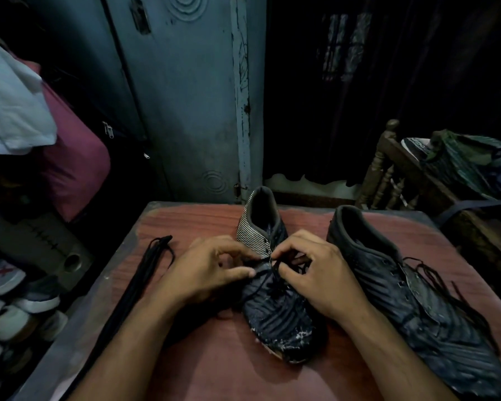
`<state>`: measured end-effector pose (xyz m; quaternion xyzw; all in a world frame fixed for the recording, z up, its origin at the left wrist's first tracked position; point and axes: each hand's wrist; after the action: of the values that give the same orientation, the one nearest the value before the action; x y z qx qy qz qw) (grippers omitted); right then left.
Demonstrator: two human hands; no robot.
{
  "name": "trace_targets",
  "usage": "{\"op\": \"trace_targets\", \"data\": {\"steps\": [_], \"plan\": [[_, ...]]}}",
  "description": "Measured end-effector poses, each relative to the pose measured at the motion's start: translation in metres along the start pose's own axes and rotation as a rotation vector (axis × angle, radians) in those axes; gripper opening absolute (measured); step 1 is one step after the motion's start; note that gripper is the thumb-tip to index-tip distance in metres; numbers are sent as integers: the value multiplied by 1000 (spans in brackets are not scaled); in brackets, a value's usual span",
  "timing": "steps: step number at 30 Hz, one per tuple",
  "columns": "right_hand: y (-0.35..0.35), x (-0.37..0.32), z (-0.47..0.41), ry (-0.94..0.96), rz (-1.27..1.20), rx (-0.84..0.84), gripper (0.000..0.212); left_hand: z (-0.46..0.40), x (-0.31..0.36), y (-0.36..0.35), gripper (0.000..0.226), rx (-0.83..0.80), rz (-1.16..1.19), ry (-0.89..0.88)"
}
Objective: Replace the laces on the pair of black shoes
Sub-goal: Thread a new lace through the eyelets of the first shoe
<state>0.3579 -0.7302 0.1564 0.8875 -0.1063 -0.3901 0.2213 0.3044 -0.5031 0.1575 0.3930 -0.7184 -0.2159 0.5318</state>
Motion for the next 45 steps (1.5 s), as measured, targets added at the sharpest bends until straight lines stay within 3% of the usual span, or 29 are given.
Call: {"op": "trace_targets", "data": {"steps": [6,11,17,23,26,29,31,37,45], "plan": [[1,0,0,-15,-21,2,21,0,-3,2,2,168,209,68],[0,-1,1,-31,-21,4,21,1,20,-7,22,236,801,403],[-1,-1,1,-10,-12,21,21,-1,29,-10,22,330,1139,616],[-2,1,0,-30,-10,57,21,-5,15,-14,18,405,810,465],[-3,1,0,-32,-3,42,20,-1,7,-13,7,271,579,245],[-2,2,0,-32,6,49,17,2,4,-12,16,73,405,173],[-1,2,0,-64,-1,107,16,1,2,-11,20,53,274,101],[-5,3,0,-133,-29,187,19,2,2,-19,10,128,258,58],[-7,3,2,-146,11,212,30,4,13,-25,22,155,262,-63]]}}
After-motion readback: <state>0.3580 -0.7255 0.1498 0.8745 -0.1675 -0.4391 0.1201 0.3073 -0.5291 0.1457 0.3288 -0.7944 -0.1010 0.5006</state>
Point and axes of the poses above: each hand's wrist, its own z-axis away from the middle knuckle, its own y-axis out of the back of the hand, x = y × z, and after that the axes turned 14 degrees about x, right-handed
